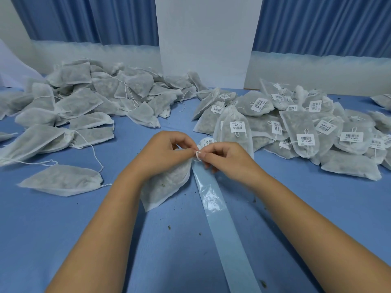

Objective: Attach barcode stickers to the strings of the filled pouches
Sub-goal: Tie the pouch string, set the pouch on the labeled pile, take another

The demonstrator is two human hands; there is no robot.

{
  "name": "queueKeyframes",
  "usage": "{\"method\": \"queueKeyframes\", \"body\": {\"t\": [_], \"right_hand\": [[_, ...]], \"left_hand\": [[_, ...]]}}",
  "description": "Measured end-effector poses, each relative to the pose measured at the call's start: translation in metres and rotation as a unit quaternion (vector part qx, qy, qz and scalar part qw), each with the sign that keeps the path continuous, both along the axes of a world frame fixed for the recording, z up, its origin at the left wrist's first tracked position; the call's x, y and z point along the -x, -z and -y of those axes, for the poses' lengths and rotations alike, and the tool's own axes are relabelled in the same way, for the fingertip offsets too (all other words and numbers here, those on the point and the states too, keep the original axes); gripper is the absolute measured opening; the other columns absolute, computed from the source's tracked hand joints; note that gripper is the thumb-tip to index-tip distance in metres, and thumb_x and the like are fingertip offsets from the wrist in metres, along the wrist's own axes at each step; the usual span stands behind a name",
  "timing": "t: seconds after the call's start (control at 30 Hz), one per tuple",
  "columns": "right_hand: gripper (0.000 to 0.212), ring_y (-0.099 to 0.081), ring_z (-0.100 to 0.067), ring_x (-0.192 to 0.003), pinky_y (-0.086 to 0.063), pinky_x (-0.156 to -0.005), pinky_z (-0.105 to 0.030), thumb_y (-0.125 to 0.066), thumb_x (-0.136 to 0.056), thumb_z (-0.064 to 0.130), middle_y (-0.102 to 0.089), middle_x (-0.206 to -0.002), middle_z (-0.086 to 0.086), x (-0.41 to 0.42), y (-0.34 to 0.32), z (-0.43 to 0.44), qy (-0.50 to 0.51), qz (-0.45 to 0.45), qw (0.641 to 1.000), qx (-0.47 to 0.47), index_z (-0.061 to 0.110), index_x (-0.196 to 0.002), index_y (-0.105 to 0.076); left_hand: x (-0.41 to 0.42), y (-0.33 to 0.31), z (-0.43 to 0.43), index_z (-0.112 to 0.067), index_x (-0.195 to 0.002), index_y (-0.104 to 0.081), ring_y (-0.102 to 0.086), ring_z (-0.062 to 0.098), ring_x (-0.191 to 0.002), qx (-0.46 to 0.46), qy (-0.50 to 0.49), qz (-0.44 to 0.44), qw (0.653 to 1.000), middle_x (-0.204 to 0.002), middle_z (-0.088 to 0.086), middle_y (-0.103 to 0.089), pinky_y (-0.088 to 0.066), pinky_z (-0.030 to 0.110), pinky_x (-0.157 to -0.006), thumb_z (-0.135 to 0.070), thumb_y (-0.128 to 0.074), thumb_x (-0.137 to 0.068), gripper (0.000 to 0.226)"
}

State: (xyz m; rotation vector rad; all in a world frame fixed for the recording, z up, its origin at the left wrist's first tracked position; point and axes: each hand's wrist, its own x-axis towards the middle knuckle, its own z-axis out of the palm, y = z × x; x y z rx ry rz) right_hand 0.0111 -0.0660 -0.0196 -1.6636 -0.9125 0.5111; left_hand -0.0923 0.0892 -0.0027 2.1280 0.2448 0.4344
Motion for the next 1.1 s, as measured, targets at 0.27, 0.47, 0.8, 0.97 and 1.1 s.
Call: {"method": "queueKeyframes", "body": {"t": [0.27,0.47,0.8,0.97,1.1], "right_hand": [[0.013,-0.057,-0.007,-0.062,-0.049,-0.065,-0.023,-0.068,-0.088,0.003,-0.068,-0.071,0.009,0.0009,0.001,0.0012,0.042,0.065,0.995,-0.065,0.015,-0.086,-0.071],[0.035,-0.06,-0.006,-0.066,-0.051,-0.069,-0.025,-0.063,-0.085,-0.006,-0.069,-0.077,0.01,0.0067,0.0009,0.002,0.051,0.124,0.987,-0.091,0.028,-0.076,-0.069],[0.013,-0.063,-0.004,-0.066,-0.052,-0.068,-0.017,-0.079,-0.079,0.007,-0.074,-0.081,-0.002,0.0079,0.001,0.0023,0.058,0.089,0.99,-0.094,0.019,-0.081,-0.075],[0.013,-0.068,-0.006,-0.073,-0.053,-0.073,-0.019,-0.078,-0.08,0.008,-0.075,-0.08,0.005,0.0053,0.0024,0.0014,0.061,0.099,0.989,-0.09,0.02,-0.08,-0.076],[0.007,-0.067,-0.005,-0.069,-0.052,-0.07,-0.019,-0.074,-0.084,0.006,-0.074,-0.075,0.006,0.0027,0.0021,0.0017,0.061,0.07,0.991,-0.091,0.013,-0.082,-0.075]], "left_hand": [[0.0012,-0.0046,0.0037,-0.026,-0.074,-0.076,-0.048,0.011,-0.07,0.079,0.011,-0.069,0.994,-0.074,-0.001,-0.062,-0.037,0.025,-0.068,-0.021,-0.066,-0.088,0.018],[0.0004,-0.0074,0.0055,-0.029,-0.064,-0.076,-0.057,-0.003,-0.06,0.143,0.002,-0.066,0.988,-0.066,-0.011,-0.067,-0.043,0.008,-0.058,-0.017,-0.066,-0.085,0.025],[0.0006,-0.0065,0.0046,-0.027,-0.067,-0.076,-0.06,0.002,-0.068,0.151,0.0,-0.065,0.986,-0.074,-0.006,-0.071,-0.046,0.015,-0.066,-0.015,-0.064,-0.087,0.026],[-0.0005,-0.0058,0.0047,-0.023,-0.071,-0.076,-0.06,0.007,-0.074,0.141,-0.002,-0.074,0.987,-0.079,-0.001,-0.072,-0.045,0.024,-0.076,-0.015,-0.063,-0.089,0.024],[0.0026,-0.0059,0.003,-0.026,-0.086,-0.075,-0.066,0.005,-0.09,0.119,0.024,-0.077,0.99,-0.094,-0.004,-0.075,-0.046,0.026,-0.088,-0.041,-0.076,-0.072,0.021]]}}
